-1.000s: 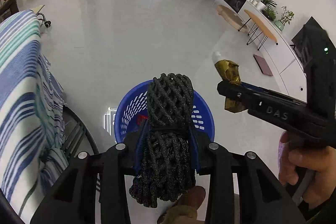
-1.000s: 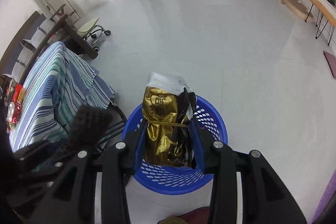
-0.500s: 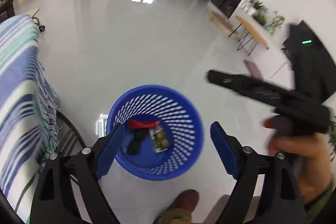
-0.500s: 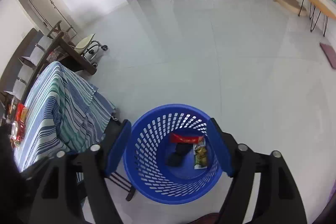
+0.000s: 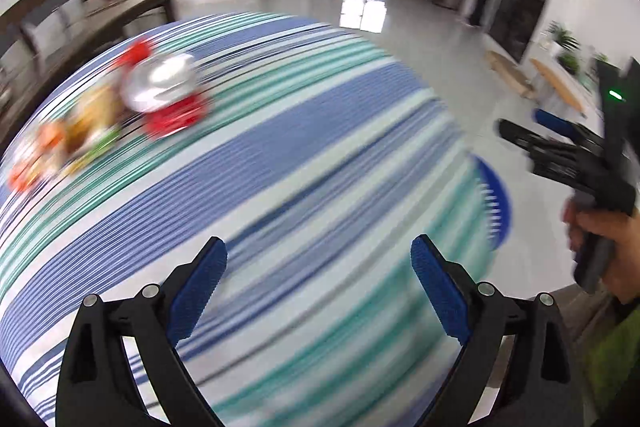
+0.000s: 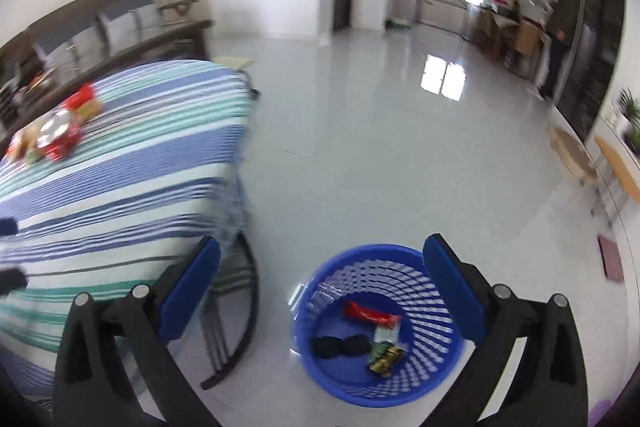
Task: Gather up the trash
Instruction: 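Return to the table and grasp the orange-and-white snack bag with left gripper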
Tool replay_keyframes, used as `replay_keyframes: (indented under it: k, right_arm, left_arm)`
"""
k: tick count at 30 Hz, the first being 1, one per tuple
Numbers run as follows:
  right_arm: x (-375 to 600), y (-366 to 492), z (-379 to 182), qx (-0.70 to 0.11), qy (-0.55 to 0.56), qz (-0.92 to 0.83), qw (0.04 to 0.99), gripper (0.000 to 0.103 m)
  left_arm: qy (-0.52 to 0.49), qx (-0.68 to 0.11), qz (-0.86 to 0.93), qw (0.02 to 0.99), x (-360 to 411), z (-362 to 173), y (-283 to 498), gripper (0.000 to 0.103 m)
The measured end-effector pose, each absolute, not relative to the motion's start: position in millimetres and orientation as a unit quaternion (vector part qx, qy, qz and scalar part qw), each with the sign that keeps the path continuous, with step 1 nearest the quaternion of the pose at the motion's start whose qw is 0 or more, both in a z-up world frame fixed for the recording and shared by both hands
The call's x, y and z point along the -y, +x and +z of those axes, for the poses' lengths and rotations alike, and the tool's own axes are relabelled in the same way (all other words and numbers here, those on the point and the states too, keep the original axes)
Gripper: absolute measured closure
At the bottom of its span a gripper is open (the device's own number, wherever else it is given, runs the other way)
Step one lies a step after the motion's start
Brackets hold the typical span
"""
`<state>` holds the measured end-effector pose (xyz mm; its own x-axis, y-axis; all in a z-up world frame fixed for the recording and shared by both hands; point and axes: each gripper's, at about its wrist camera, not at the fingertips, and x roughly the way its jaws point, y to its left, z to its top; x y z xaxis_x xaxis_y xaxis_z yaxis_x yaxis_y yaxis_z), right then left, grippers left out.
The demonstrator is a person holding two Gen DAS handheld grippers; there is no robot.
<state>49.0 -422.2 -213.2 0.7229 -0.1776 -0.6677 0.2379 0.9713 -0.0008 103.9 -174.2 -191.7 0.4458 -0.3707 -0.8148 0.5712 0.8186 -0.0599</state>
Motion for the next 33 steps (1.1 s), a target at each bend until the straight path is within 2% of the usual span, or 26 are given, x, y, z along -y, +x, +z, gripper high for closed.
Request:
replay_keyframes:
  k: [4,8,13,16,24,33]
  right_arm:
    - [363.1,46.7,-208.6,-0.347,0.044,-0.062,0.935,0.005]
    - [314.2,51.6,-192.4,-0.357,0.046,-0.009,0.933,0.005]
    - [250.5,93.0,-180.5,-0.422,0.001,0.066,0.904,0.005]
    - [223.2,116.4,-183.9,-0.431,-0.027,0.081,0.898,0.005]
    - [200.3,138.4,-213.9,-0.46,-0.019,0.084,0.884,0.005]
    - [202.3,133.7,-211.8,-0.457,-0.019,0.075,0.886,0.005]
  left_arm:
    - [0.077,-0.45,-0.215,0.863,106.0,-190.8,125.5,0.011]
    - [0.086,-0.44,-0.182,0.875,63.7,-182.8,143.2,0.007]
    - [0.124,-0.446,-0.16,0.872,27.5,-189.4,159.9,0.006]
    - [0.078,-0.456,-0.182,0.868,3.0,-195.6,164.3,0.005]
    - [0.068,-0.454,-0.2,0.866,-16.4,-188.9,165.7,0.005]
    - [0.151,-0.414,-0.168,0.882,-31.7,-158.4,269.4,0.005]
